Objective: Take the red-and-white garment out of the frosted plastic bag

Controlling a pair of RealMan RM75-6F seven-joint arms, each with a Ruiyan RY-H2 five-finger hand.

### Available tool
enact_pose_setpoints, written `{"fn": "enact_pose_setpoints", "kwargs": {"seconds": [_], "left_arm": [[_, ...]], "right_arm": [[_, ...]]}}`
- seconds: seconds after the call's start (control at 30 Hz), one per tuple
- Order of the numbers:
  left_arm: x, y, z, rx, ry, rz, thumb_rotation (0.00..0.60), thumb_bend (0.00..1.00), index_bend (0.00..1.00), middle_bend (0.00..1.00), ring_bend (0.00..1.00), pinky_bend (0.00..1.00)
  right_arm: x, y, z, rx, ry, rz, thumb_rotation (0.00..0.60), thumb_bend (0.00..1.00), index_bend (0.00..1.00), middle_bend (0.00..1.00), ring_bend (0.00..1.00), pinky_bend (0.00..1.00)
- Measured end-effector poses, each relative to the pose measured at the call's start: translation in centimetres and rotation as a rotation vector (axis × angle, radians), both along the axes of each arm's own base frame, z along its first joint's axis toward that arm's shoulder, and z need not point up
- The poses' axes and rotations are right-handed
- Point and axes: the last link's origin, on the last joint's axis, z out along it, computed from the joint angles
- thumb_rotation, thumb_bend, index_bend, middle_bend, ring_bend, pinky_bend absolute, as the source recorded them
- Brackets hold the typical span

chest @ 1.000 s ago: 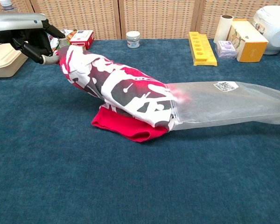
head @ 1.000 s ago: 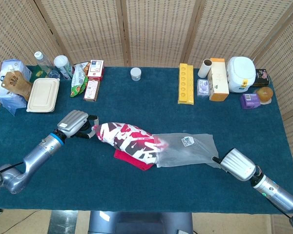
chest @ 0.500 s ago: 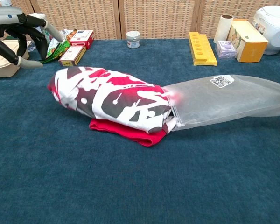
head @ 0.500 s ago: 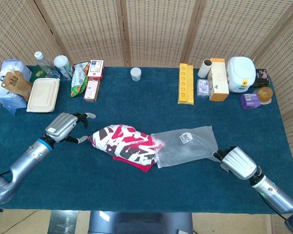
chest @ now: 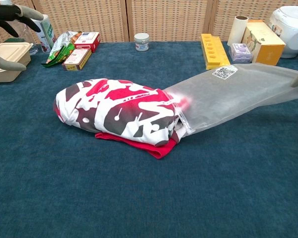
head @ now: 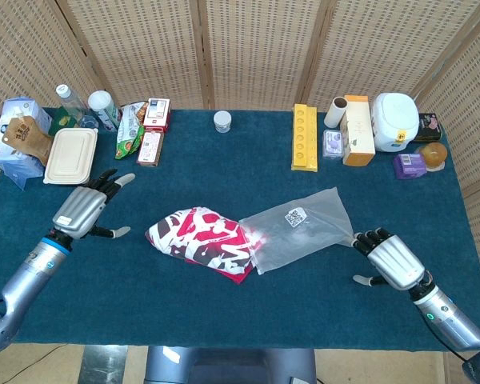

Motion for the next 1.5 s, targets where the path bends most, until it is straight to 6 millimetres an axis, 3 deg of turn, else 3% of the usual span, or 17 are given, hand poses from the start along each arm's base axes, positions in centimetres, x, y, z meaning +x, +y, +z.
{"fn": "enact_pose_setpoints", "kwargs": {"seconds": [0.1, 0.17, 0.33, 0.43, 0.5, 0.6, 0.67, 0.83, 1.27, 1.5], "left_arm": [[-0.4, -0.8, 0.6, 0.027, 0.013, 0.001, 0.507, 0.16, 0.05, 0.16, 0.02, 0.18], [-0.7, -1.4, 0.9, 0.041, 0.018, 0.007, 0.507, 0.16, 0.05, 0.16, 0.02, 0.18], [-1.6, -2.5, 1.7, 0.079, 0.014, 0.026, 0.490, 0.16, 0.05, 0.16, 0.02, 0.18], [-2.3, -3.3, 2.2, 0.100, 0.025, 0.042, 0.503, 0.18, 0.05, 0.16, 0.02, 0.18], [-2.8, -3.9, 2.4, 0.114, 0.037, 0.056, 0.512, 0.20, 0.05, 0.16, 0.02, 0.19], [-3.7, -5.0, 2.8, 0.145, 0.042, 0.091, 0.555, 0.23, 0.06, 0.16, 0.04, 0.22], [-4.3, -5.8, 3.1, 0.174, 0.034, 0.114, 0.568, 0.25, 0.13, 0.17, 0.07, 0.24], [-5.6, -7.7, 3.4, 0.228, 0.013, 0.162, 0.570, 0.26, 0.21, 0.19, 0.11, 0.26], [-7.7, -15.1, 3.1, 0.270, 0.016, 0.294, 0.569, 0.26, 0.24, 0.20, 0.12, 0.26], [-7.5, -17.0, 3.2, 0.270, 0.014, 0.304, 0.569, 0.26, 0.24, 0.20, 0.12, 0.26]], "right_arm": [[0.0, -0.2, 0.5, -0.002, -0.015, -0.031, 0.280, 0.06, 0.18, 0.30, 0.34, 0.33], [0.1, -0.2, 0.8, -0.002, -0.024, -0.049, 0.205, 0.06, 0.14, 0.25, 0.28, 0.27], [0.0, -0.5, 1.4, 0.001, -0.043, -0.111, 0.144, 0.04, 0.09, 0.19, 0.23, 0.22], [-0.2, -0.6, 1.7, -0.004, -0.055, -0.152, 0.143, 0.06, 0.09, 0.21, 0.27, 0.27], [-0.3, -0.8, 2.1, -0.015, -0.069, -0.184, 0.142, 0.12, 0.14, 0.28, 0.35, 0.35], [-0.6, -1.0, 2.8, -0.058, -0.112, -0.231, 0.145, 0.24, 0.30, 0.43, 0.51, 0.50], [-0.8, -1.1, 3.2, -0.088, -0.144, -0.259, 0.152, 0.29, 0.41, 0.54, 0.60, 0.62], [-1.5, -1.0, 4.2, -0.174, -0.237, -0.328, 0.189, 0.36, 0.55, 0.66, 0.74, 0.76], [-3.4, 3.0, 5.0, -0.260, -0.271, -0.494, 0.200, 0.36, 0.59, 0.67, 0.75, 0.74], [-3.3, 4.7, 5.5, -0.286, -0.272, -0.501, 0.197, 0.36, 0.59, 0.67, 0.73, 0.72]]}}
